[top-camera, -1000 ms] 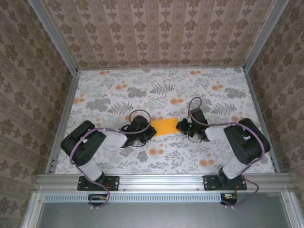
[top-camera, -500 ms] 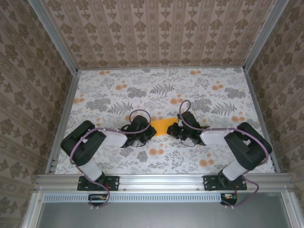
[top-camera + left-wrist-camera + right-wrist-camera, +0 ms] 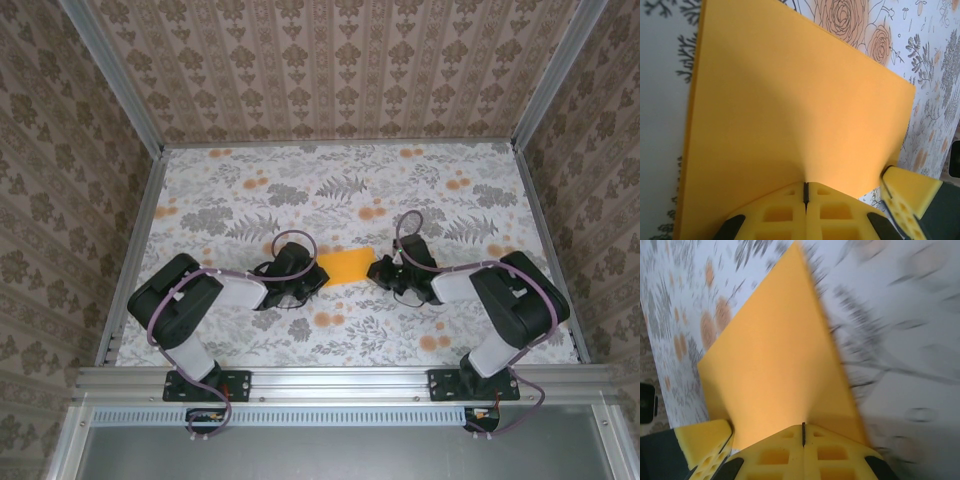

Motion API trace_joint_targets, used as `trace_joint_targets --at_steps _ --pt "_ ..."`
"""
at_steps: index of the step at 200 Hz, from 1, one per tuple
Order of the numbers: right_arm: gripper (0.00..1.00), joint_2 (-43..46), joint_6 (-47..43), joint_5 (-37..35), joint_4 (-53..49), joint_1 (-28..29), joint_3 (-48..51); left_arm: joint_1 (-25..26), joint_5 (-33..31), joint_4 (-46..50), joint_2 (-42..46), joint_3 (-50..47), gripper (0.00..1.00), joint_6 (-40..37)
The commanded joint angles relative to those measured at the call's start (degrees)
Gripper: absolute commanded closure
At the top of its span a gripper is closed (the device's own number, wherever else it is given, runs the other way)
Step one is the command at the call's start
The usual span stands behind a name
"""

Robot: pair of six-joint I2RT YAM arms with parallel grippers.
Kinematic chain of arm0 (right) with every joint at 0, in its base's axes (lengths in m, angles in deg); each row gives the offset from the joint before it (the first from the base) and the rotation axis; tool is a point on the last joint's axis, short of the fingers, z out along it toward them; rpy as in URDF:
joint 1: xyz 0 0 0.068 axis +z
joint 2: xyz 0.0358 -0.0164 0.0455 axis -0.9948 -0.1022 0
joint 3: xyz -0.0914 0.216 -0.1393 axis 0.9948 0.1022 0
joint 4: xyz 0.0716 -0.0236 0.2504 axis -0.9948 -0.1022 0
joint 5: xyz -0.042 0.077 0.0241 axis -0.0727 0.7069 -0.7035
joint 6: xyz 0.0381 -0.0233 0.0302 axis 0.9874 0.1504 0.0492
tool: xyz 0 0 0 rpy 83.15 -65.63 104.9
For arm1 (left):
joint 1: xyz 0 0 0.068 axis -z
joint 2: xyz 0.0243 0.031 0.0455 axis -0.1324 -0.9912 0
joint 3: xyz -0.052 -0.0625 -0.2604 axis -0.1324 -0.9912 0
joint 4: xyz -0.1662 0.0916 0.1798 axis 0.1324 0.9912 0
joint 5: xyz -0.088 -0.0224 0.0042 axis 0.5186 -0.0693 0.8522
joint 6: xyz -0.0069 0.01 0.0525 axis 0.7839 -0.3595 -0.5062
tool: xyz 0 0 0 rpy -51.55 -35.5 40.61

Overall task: Fold a paper plane with a square sheet of paper (pick it up from the middle)
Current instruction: First fold in half a square sheet of paper at the center of the table.

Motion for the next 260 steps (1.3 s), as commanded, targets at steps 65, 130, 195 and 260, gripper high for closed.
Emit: trace_joint_targets --at_steps 65,130,195,260 --pt "0.97 9.66 -5.22 -0.5 -5.83 -3.18 0.39 -1.24 -2.54 10.09 -2.79 -2.01 1.0 -0.11" --pt "0.96 0.11 0.15 5.37 0.64 6.57 -7.07 -1.33 -2.56 10.04 -3.04 -1.86 1.0 -0.54" --pt "0.97 -7.58 3.63 1.07 1.56 7.84 -7.26 -1.27 -3.06 9.61 -2.87 -2.61 1.0 -0.15" --pt "0.98 -9.01 4.02 -3.36 -0.48 6.82 -2.97 -1.42 -5.51 8.69 -1.37 -6.02 1.0 1.92"
